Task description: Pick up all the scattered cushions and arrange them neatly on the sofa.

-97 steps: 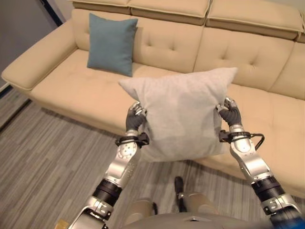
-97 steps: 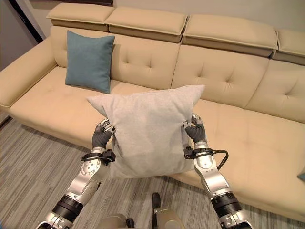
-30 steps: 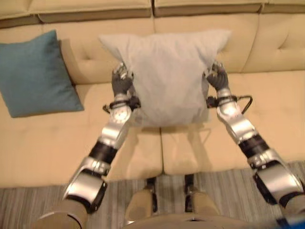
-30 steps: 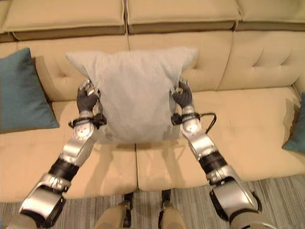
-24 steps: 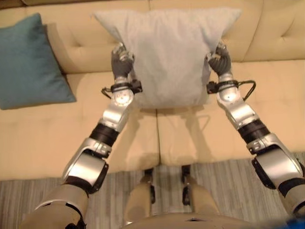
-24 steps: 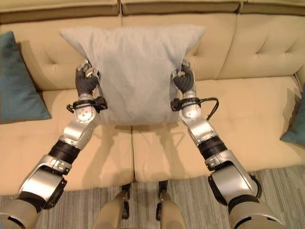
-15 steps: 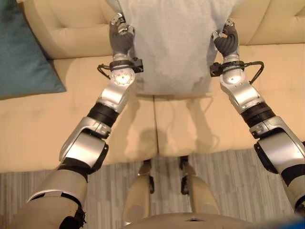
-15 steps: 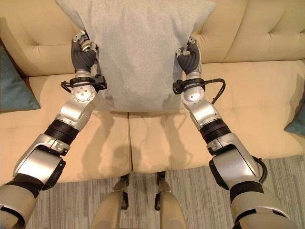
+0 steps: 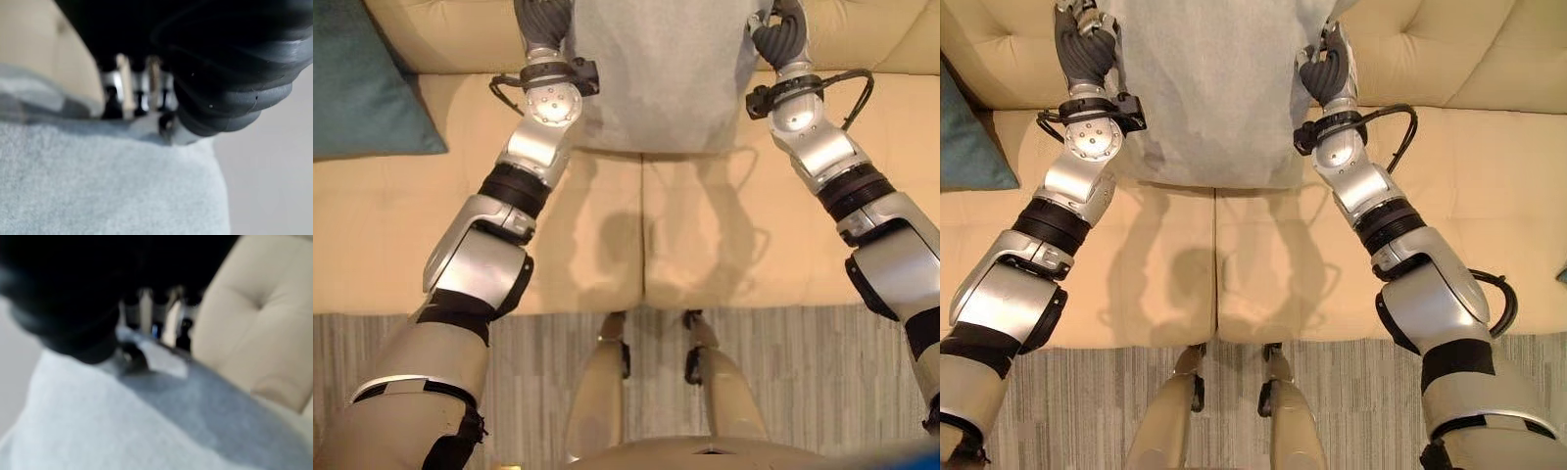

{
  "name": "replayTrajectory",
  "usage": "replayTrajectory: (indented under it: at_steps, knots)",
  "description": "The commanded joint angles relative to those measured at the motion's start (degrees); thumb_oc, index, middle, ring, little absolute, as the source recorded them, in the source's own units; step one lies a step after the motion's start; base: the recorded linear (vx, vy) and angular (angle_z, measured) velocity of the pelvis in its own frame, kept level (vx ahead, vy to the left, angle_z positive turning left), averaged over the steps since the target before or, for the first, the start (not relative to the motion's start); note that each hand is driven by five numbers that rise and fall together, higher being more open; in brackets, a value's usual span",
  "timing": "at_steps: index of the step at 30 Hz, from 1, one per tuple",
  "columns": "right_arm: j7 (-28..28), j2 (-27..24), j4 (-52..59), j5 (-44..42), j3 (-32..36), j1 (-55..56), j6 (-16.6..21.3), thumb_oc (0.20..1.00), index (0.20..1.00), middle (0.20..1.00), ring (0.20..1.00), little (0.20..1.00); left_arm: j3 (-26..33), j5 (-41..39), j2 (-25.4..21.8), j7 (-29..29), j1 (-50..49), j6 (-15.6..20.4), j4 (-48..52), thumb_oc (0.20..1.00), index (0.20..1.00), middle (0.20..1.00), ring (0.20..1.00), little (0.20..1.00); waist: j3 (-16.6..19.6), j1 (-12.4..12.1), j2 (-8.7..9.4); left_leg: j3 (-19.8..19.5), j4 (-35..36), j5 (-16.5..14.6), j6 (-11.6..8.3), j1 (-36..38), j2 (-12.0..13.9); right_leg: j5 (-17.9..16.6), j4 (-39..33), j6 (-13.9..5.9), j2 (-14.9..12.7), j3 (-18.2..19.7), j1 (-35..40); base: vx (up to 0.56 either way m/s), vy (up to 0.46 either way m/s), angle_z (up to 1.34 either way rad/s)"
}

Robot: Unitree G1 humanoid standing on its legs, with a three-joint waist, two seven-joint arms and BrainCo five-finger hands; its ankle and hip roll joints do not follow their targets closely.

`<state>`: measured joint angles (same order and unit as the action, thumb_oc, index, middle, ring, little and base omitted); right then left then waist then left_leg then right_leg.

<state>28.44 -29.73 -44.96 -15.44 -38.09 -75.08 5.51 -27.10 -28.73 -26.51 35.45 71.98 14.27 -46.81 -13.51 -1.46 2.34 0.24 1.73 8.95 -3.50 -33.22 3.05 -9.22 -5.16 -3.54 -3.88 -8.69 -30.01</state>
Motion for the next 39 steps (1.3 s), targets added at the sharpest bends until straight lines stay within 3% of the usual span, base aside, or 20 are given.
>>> replayTrajectory:
  at_steps: [1,10,11,12,13,14,21,25,29,30,34,37,39]
  knots:
    - [-0.3,4.57,1.09,3.62,-1.56,-14.1,7.13,0.2,0.2,0.2,0.2,0.2,-6.44,0.47,4.7,-3.29,13.13,5.12,-1.15,0.2,0.2,0.2,0.2,0.2,-0.53,-1.27,2.65,-2.01,2.65,2.84,-3.74,-1.65,0.01,-1.38,0.16,-6.86,-3.01,0.01,-2.49,0.0,-0.004,0.15]
    - [-0.75,2.09,-1.63,2.4,-2.4,-16.19,6.95,0.2,0.2,0.2,0.2,0.2,-6.34,-0.03,6.29,-4.28,12.05,3.97,-5.46,0.2,0.2,0.2,0.2,0.2,-0.87,-0.35,3.15,-2.73,3.27,4.43,-4.6,-7.84,0.07,-2.42,0.16,-7.31,-2.56,0.56,-9.08,0.0,-0.003,0.02]
    - [-1.53,1.7,-2.2,2.29,-2.74,-15.68,6.77,0.2,0.2,0.2,0.2,0.2,-6.13,0.11,6.27,-4.94,11.63,3.69,-6.47,0.539,0.539,0.539,0.539,0.539,-0.9,0.22,3.11,-2.64,3.27,4.71,-4.8,-8.93,0.16,-2.68,0.16,-7.38,-2.52,0.58,-10.39,0.0,0.0,0.0]
    - [-1.72,1.7,-2.47,2.46,-2.78,-15.21,6.69,0.26,0.26,0.26,0.26,0.26,-6.05,0.04,6.29,-4.88,11.36,3.73,-6.39,1.0,1.0,1.0,1.0,1.0,-0.92,0.29,3.04,-2.59,3.27,4.77,-4.74,-9.24,0.18,-2.76,0.16,-7.33,-2.53,0.68,-10.89,0.0,0.0,0.0]
    - [-1.72,1.7,-2.47,2.47,-2.78,-15.19,6.69,0.26,0.26,0.26,0.26,0.26,-6.05,0.05,6.29,-4.87,11.34,3.73,-6.38,1.0,1.0,1.0,1.0,1.0,-0.86,0.29,3.05,-2.59,3.27,4.78,-4.74,-9.28,0.19,-2.77,0.16,-7.33,-2.53,0.69,-10.93,0.0,0.0,0.0]
    - [-2.1,1.72,-2.87,2.97,-2.96,-14.21,6.27,1.0,1.0,1.0,1.0,1.0,-5.99,0.09,6.03,-4.93,11.16,3.86,-5.9,1.0,1.0,1.0,1.0,1.0,-0.81,0.32,3.0,-2.66,3.27,4.9,-4.76,-9.84,0.2,-2.98,0.16,-7.33,-2.48,0.76,-11.61,0.0,0.0,0.0]
    - [-3.28,1.28,-3.13,2.76,-0.76,-10.21,5.75,1.0,1.0,1.0,1.0,1.0,-4.27,0.44,3.57,-5.09,8.88,3.87,-4.76,1.0,1.0,1.0,1.0,1.0,-0.62,0.53,2.21,-2.29,3.27,4.81,-4.79,-9.86,0.09,-3.24,0.16,-7.3,-2.75,1.13,-12.01,-0.01,0.003,-0.04]
    - [-4.53,-1.24,-3.75,3.01,-0.33,-8.37,5.57,1.0,1.0,1.0,1.0,1.0,-2.79,1.01,-1.98,-5.8,6.58,3.63,-5.67,1.0,1.0,1.0,1.0,1.0,0.02,0.53,1.91,-1.89,3.27,4.53,-4.78,-8.86,0.08,-3.26,0.16,-7.25,-2.9,1.2,-11.21,0.0,0.0,0.0]
    - [-6.23,-6.6,-3.16,2.34,2.28,-2.89,5.64,1.0,1.0,1.0,1.0,1.0,2.7,-0.46,-10.51,-7.36,-1.16,4.15,-5.16,1.0,1.0,1.0,1.0,1.0,0.57,0.47,1.73,-1.16,3.19,3.82,-4.69,-6.12,-0.05,-2.93,0.16,-6.96,-3.23,1.13,-8.5,0.0,0.0,0.0]
    - [-6.22,-6.58,-3.09,2.37,2.29,-2.79,5.62,1.0,1.0,1.0,1.0,1.0,2.76,-0.44,-10.53,-7.36,-1.31,4.13,-5.07,1.0,1.0,1.0,1.0,1.0,0.56,0.49,1.72,-1.16,3.2,3.81,-4.69,-6.02,-0.05,-2.91,0.16,-6.97,-3.23,1.13,-8.4,0.0,0.0,0.0]
    - [-8.57,-10.3,-0.99,2.24,3.7,2.52,5.63,1.0,1.0,1.0,1.0,1.0,6.62,-0.75,-14.87,-8.97,-8.18,4.75,-1.95,1.0,1.0,1.0,1.0,1.0,0.66,0.34,1.63,-0.78,3.04,3.15,-4.7,-3.47,-0.12,-2.46,0.16,-6.76,-3.44,1.08,-5.87,0.0,0.0,0.0]
    - [-13.16,-15.85,5.45,2.5,9.58,18.78,5.77,1.0,1.0,1.0,1.0,1.0,15.57,-2.58,-17.93,-12.85,-25.45,5.82,6.75,1.0,1.0,1.0,1.0,1.0,0.49,0.49,1.54,0.2,3.08,2.18,-4.88,2.16,-0.25,-1.61,0.16,-6.47,-3.63,0.14,-0.17,-0.01,-0.021,0.02]
    - [-14.21,-16.5,6.27,2.87,11.03,22.44,5.71,1.0,1.0,1.0,1.0,1.0,17.41,-2.66,-17.84,-13.38,-29.25,6.03,9.07,1.0,1.0,1.0,1.0,1.0,0.61,0.51,1.59,0.36,3.2,2.24,-4.91,3.44,-0.31,-1.55,0.16,-6.43,-3.69,-0.17,1.16,-0.01,-0.014,0.11]
